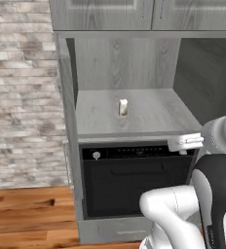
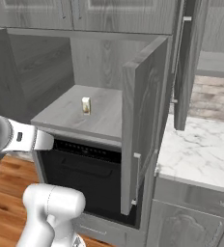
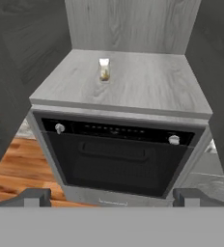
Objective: Sort all alcoholic drinks to one cabinet, and non-alcoholic drinks to the other.
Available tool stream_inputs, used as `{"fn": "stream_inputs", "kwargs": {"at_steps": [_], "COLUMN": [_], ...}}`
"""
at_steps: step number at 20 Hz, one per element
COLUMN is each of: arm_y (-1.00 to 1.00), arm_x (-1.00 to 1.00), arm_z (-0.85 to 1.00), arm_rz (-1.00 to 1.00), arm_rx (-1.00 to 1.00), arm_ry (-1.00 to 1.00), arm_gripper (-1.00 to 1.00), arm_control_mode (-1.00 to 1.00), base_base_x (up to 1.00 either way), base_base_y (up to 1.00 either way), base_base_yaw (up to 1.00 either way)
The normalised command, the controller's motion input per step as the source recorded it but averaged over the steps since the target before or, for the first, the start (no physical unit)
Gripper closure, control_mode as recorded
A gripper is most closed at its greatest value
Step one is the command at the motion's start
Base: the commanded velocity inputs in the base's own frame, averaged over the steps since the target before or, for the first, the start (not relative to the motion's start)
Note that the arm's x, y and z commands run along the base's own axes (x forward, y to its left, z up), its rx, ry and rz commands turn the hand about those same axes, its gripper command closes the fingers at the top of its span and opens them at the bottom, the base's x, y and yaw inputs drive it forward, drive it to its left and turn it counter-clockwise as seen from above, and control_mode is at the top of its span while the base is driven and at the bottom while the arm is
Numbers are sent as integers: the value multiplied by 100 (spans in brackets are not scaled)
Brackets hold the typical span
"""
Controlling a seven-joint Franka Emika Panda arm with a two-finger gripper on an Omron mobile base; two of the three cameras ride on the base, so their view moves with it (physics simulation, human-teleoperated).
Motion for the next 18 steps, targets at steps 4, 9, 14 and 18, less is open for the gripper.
{"fn": "stream_inputs", "kwargs": {"at_steps": [4,9,14,18], "arm_y": [0,0,0,0], "arm_x": [0,0,0,0], "arm_z": [0,0,0,0], "arm_rz": [0,0,0,0], "arm_rx": [0,0,0,0], "arm_ry": [0,0,0,0], "arm_gripper": [-100,-100,-100,-100], "arm_control_mode": [100,100,100,100], "base_base_x": [-52,-56,-60,-56], "base_base_y": [0,-1,-5,-7], "base_base_yaw": [0,0,0,-2]}}
